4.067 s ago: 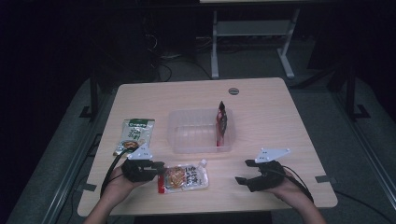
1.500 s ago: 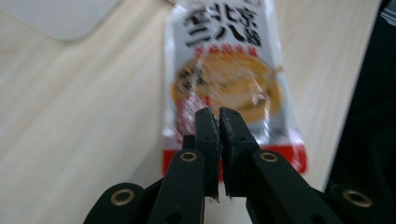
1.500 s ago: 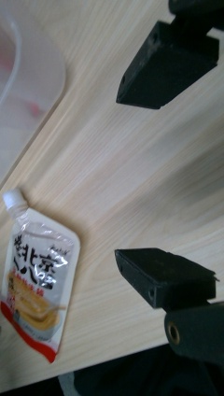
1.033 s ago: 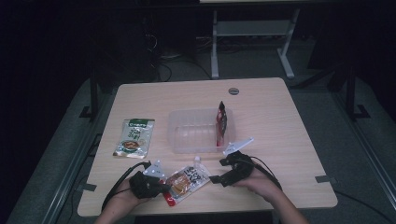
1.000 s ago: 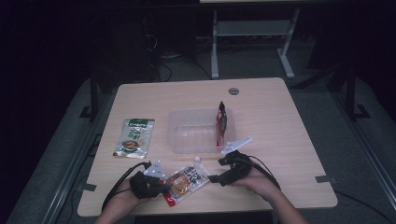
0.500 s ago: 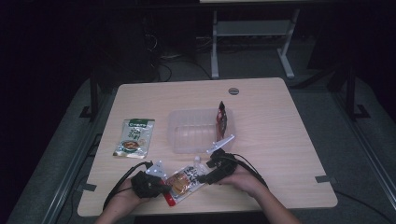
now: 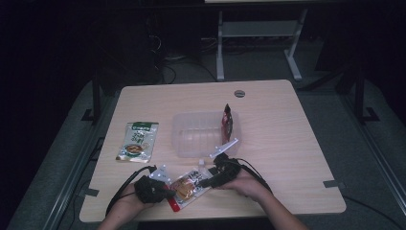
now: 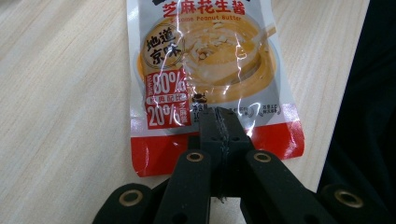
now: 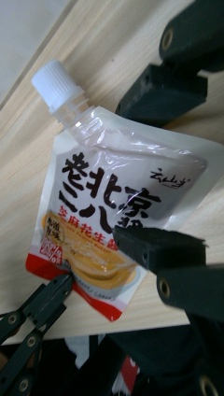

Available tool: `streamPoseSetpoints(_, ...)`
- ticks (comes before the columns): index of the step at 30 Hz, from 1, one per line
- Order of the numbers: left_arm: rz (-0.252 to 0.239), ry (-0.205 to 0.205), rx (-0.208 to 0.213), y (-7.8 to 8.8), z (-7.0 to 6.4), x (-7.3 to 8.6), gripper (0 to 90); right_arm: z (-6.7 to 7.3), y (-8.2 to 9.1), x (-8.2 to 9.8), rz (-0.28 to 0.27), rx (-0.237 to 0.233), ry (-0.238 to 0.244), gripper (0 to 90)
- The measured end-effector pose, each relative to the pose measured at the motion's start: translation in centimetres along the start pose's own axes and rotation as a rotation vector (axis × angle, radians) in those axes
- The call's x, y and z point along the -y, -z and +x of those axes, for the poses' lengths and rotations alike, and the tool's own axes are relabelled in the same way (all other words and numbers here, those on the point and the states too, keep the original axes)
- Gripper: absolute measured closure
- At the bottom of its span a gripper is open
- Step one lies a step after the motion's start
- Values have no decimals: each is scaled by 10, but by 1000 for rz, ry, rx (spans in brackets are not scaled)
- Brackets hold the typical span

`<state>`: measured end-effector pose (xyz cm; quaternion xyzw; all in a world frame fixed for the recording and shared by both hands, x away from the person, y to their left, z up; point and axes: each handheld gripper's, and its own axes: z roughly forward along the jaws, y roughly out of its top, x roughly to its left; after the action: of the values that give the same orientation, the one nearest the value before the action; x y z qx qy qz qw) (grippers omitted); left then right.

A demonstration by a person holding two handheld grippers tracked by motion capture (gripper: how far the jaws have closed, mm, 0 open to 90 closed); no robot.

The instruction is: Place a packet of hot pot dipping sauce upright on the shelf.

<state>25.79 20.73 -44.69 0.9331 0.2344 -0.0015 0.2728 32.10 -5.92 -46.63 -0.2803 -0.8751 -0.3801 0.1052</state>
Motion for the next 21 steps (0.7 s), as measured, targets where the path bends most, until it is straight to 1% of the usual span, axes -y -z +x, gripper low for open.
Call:
streamPoseSetpoints(2, 2, 0, 1, 0, 0, 0, 898, 0, -3, -1, 5, -43, 1, 473)
streamPoseSetpoints(3, 2, -1, 2, 0, 0, 0, 898, 0, -5, -2, 7, -45, 20, 479)
streamPoseSetpoints(5, 6, -7, 4, 0, 1, 0, 898, 1, -6, -3, 13, -41, 29, 498)
streamPoseSetpoints(7, 6, -6, 7, 0, 2, 0, 898, -2, -5, -2, 15, -67, 17, 540)
streamPoseSetpoints(9, 8, -7, 9, 0, 2, 0, 898, -6, -3, -1, 16, -77, 10, 605)
streamPoseSetpoints(10, 8, -7, 8, 0, 2, 0, 898, -8, -3, 0, 15, -91, 1, 636)
streamPoseSetpoints(12, 9, -9, 5, 0, 1, 0, 898, -11, -3, 3, 6, -108, -16, 687)
streamPoseSetpoints(13, 9, -9, 5, 0, 1, 0, 898, -12, -4, 3, -10, -119, -20, 718)
streamPoseSetpoints(14, 10, -9, 6, 0, 1, 0, 898, -12, -2, 3, -14, -126, -26, 760)
streamPoseSetpoints(16, 9, -8, 9, 0, 2, 0, 898, -10, 0, 2, -33, -135, -3, 837)
streamPoseSetpoints(17, 9, -10, 9, 1, 2, 0, 898, -9, 1, 2, -41, -132, 18, 861)
streamPoseSetpoints(18, 9, -10, 10, 1, 2, 0, 898, -7, 2, 1, -44, -127, 33, 870)
streamPoseSetpoints(19, 1, -1, 11, 0, 2, 0, 898, -6, 2, 1, -47, -119, 59, 877)
streamPoseSetpoints(20, 3, -2, 12, 0, 2, 0, 898, -5, 2, 1, -47, -119, 65, 881)
streamPoseSetpoints(21, 13, -13, 13, 1, 3, 0, 898, -4, 3, 1, -47, -120, 69, 884)
